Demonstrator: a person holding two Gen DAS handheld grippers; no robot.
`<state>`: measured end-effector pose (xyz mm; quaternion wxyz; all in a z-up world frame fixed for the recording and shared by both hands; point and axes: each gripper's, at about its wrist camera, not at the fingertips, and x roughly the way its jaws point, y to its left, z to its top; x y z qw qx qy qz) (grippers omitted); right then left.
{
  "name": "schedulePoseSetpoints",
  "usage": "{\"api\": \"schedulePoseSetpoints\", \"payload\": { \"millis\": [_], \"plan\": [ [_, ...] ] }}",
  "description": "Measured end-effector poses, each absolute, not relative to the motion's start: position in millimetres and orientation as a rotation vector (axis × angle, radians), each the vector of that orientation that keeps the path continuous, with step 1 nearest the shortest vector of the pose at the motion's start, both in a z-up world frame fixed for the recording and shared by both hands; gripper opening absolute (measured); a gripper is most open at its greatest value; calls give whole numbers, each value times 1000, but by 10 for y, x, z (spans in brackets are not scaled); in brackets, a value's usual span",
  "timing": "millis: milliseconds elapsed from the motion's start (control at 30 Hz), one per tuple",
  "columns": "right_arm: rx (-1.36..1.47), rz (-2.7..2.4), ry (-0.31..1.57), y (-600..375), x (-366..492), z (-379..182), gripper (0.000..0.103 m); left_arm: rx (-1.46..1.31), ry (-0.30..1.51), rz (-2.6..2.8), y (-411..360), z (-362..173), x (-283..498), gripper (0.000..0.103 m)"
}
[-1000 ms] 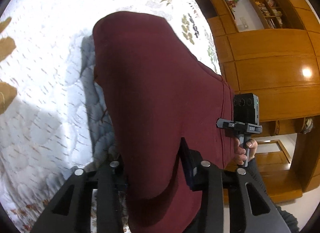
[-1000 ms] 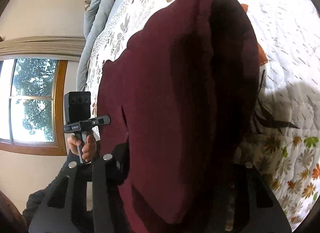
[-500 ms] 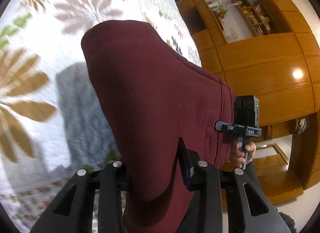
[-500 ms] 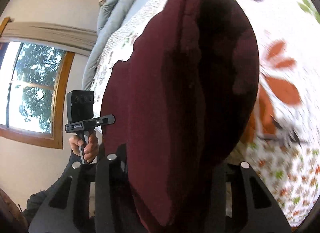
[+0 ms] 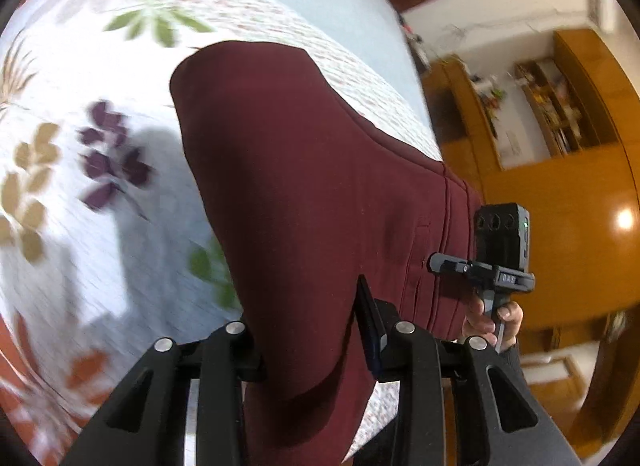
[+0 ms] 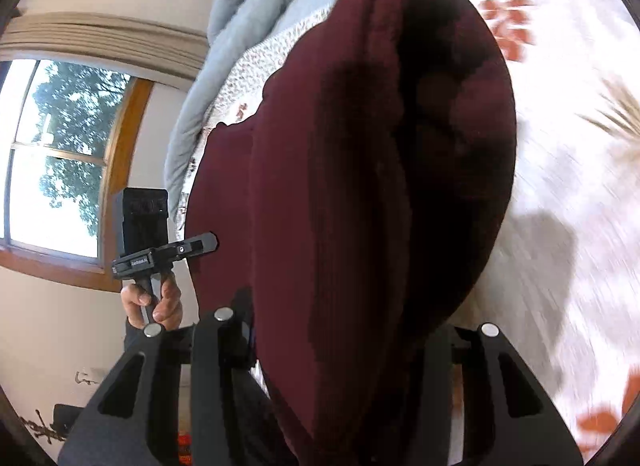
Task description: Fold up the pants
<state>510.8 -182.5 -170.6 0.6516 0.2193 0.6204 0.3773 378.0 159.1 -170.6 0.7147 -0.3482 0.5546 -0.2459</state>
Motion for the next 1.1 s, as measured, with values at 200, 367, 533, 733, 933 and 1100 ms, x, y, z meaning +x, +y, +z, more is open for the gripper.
{"api": "schedulePoseSetpoints", "payload": {
  "millis": [200,367,533,733,933,1100],
  "plan": [
    [517,847,1482,-1215,5646,-2153,44,-858,1279,-474,2103,-2272,3979,34],
    [541,785,1539,-1191,5787,-2622,55,-903,1289,-515,2097,-2569,3917,42],
    [517,729,1477,-1338,5743,-2384,73,-886,1229,-472,2240,-2396,3726,53],
    [581,710,1273,-1505,5740,-1629,72,-876,978,-538,2436,-1765,3727,60],
    [665,771,1345,-933,5956,-1947,61,-1028,973,-596,2071,-2138,4114,66],
    [796,690,1390,-1389,5874,-2468,0,-1154,971,-593,2116,-2548,4153,65]
  ]
}}
